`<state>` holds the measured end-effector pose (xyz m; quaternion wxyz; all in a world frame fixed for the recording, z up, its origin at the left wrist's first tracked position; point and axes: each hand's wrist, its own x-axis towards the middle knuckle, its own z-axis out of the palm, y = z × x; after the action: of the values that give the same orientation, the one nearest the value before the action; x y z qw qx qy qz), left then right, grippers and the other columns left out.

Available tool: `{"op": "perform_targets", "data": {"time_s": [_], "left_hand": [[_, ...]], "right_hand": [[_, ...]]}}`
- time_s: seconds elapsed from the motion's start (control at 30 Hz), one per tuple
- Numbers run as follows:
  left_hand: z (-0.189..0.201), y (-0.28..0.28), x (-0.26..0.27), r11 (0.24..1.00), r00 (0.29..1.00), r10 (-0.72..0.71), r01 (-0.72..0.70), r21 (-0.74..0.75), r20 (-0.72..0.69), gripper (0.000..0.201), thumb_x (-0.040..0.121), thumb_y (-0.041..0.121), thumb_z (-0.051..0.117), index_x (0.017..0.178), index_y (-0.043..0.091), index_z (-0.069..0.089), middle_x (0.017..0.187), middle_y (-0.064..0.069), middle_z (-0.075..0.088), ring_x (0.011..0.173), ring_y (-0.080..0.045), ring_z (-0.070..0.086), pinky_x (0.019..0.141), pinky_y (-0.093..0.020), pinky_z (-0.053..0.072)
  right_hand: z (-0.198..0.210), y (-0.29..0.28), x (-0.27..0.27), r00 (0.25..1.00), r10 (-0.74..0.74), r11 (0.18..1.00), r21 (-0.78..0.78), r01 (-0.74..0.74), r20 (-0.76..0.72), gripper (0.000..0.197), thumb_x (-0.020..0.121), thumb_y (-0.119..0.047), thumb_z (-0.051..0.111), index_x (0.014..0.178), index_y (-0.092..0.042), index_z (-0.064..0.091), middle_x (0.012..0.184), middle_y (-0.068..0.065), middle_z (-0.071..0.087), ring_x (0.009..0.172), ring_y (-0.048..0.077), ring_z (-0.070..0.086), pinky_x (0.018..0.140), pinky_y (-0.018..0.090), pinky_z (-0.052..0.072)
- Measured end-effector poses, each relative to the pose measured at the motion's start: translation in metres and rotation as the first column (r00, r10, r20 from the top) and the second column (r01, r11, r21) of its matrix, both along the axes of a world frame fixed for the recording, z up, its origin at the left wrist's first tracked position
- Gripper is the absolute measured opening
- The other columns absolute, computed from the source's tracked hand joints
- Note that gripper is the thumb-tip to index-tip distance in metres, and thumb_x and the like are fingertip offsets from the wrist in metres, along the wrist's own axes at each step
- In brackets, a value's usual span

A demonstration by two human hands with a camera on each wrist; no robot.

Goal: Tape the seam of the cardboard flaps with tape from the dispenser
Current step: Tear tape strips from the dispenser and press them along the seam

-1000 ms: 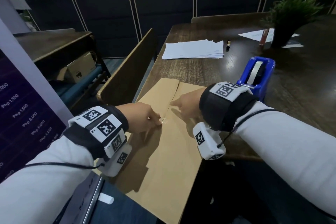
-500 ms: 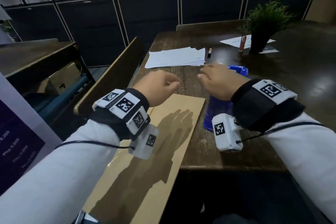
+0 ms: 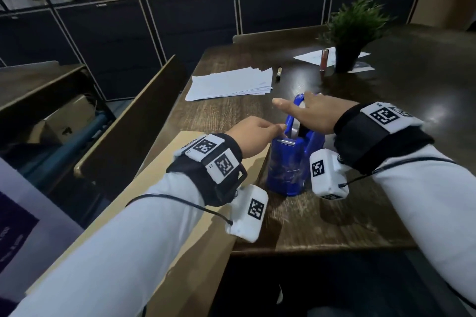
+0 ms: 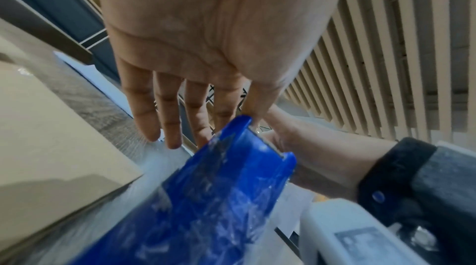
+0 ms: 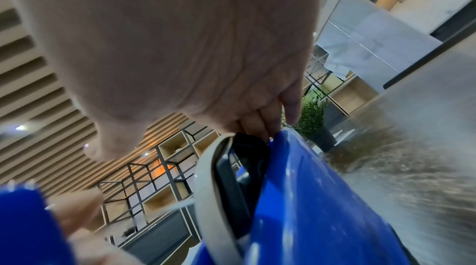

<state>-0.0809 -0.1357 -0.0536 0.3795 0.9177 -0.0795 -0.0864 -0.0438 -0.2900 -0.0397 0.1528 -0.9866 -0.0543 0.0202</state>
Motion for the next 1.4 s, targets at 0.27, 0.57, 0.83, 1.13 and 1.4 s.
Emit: {"op": "perform_targets", "data": {"time_s": [0.27,0.57,0.83,1.13,1.4], "left_hand": [[-0.007,-0.008,0.003,0.939,0.983,0.041,-0.098,-0.329,-0.177,0.023,0.092,0.032,0.059,0.081,0.017,0.072,0.106,-0.013,0.072,0.092,-0.017,0.061,0.098,-0.038,0.047],[-0.004,-0.011,0.002,0.870,0.963,0.055,-0.177,-0.461,-0.265,0.016,0.089,0.028,0.063,0.079,0.019,0.071,0.073,0.010,0.069,0.072,-0.008,0.059,0.075,-0.024,0.045],[0.009,-0.003,-0.004,0.868,0.965,0.028,-0.153,-0.473,-0.262,0.020,0.089,0.026,0.062,0.072,0.019,0.069,0.075,0.012,0.070,0.071,-0.010,0.059,0.084,-0.032,0.051],[-0.004,0.007,-0.018,0.828,0.962,0.007,-0.158,-0.538,-0.271,0.017,0.087,0.014,0.058,0.076,0.013,0.071,0.073,0.011,0.070,0.089,-0.009,0.057,0.097,-0.039,0.047],[-0.013,0.008,-0.025,0.810,0.963,-0.028,-0.135,-0.571,-0.267,0.028,0.089,0.015,0.060,0.063,0.017,0.070,0.075,0.006,0.071,0.088,-0.008,0.058,0.093,-0.027,0.046]], "right_hand": [[0.006,0.004,-0.003,0.996,0.081,0.993,-0.085,-0.079,0.025,0.081,0.080,-0.081,0.018,0.059,-0.009,0.046,0.061,0.007,0.050,0.063,0.023,0.053,0.067,0.034,0.041],[0.009,0.002,-0.005,0.996,0.086,0.987,-0.142,-0.081,0.030,0.086,0.082,-0.079,0.012,0.069,-0.008,0.059,0.075,0.004,0.051,0.090,0.020,0.044,0.076,0.032,0.032],[0.012,0.002,-0.006,0.998,0.057,0.988,-0.148,-0.052,0.031,0.090,0.076,-0.083,0.005,0.069,-0.009,0.055,0.086,0.011,0.056,0.075,0.021,0.052,0.071,0.032,0.036],[0.011,0.004,-0.005,0.999,0.013,0.991,-0.131,-0.008,0.037,0.099,0.074,-0.085,0.006,0.107,-0.009,0.060,0.115,0.014,0.062,0.094,0.026,0.055,0.078,0.034,0.038],[0.008,0.003,-0.001,0.999,0.003,0.990,-0.142,0.004,0.044,0.104,0.072,-0.088,0.006,0.114,-0.007,0.056,0.112,0.012,0.061,0.090,0.025,0.052,0.077,0.035,0.039]]}}
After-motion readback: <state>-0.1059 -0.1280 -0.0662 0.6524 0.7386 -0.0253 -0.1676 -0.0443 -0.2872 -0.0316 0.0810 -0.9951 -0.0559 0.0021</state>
